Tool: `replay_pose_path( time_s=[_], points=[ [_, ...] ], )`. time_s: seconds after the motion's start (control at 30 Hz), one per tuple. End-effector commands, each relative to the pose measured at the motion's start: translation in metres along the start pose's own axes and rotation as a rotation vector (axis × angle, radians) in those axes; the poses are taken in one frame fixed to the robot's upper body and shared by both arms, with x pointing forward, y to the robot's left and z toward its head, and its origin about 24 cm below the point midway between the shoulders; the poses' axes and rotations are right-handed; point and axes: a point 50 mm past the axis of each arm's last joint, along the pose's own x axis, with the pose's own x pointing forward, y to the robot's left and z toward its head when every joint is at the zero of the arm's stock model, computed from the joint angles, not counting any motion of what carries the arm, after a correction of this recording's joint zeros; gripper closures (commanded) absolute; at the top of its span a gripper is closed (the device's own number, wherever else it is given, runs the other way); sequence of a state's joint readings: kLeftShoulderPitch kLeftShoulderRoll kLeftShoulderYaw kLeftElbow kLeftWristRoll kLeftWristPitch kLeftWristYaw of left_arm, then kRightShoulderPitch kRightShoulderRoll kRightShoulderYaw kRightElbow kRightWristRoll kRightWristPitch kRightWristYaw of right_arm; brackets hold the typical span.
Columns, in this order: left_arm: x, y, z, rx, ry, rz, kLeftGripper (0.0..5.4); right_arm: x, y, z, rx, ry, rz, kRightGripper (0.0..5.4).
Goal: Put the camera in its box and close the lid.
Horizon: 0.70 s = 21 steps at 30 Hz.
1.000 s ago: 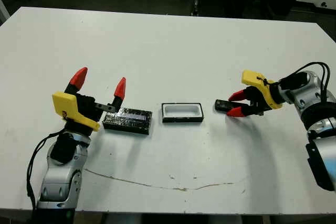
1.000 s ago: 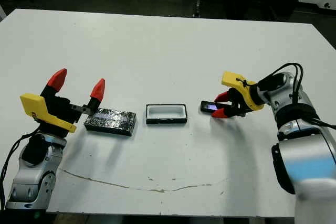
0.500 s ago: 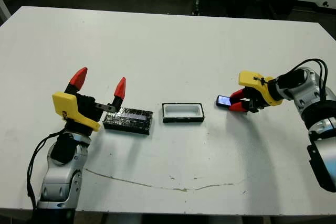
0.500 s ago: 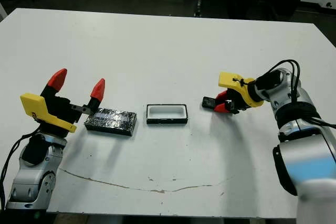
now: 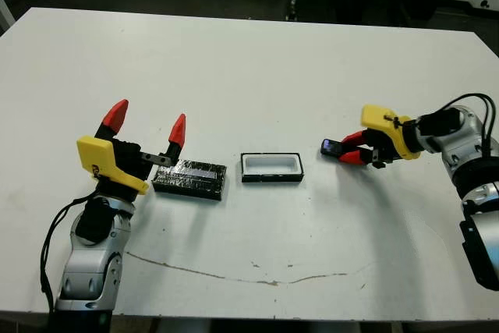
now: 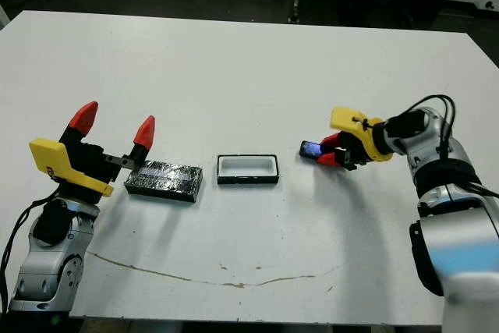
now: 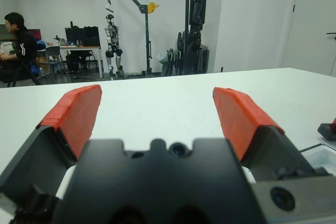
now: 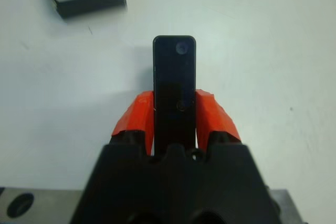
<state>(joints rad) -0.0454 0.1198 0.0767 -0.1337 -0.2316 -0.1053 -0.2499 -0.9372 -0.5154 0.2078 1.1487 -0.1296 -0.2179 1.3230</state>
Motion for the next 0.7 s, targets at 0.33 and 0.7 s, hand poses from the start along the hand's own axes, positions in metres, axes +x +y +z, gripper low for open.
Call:
replay_pose_path(
  time_s=[0.33, 0.7],
  points=[
    [0.000, 0.001, -0.001, -0.019, 0.014, -0.007, 0.00, -0.003, -0.015, 0.070, -0.004, -0.223, 0.107, 3.72],
    [0.000, 0.000, 0.000, -0.023, 0.013, -0.007, 0.00, 0.029, -0.005, 0.091, -0.024, -0.186, 0.227, 3.72]
  ],
)
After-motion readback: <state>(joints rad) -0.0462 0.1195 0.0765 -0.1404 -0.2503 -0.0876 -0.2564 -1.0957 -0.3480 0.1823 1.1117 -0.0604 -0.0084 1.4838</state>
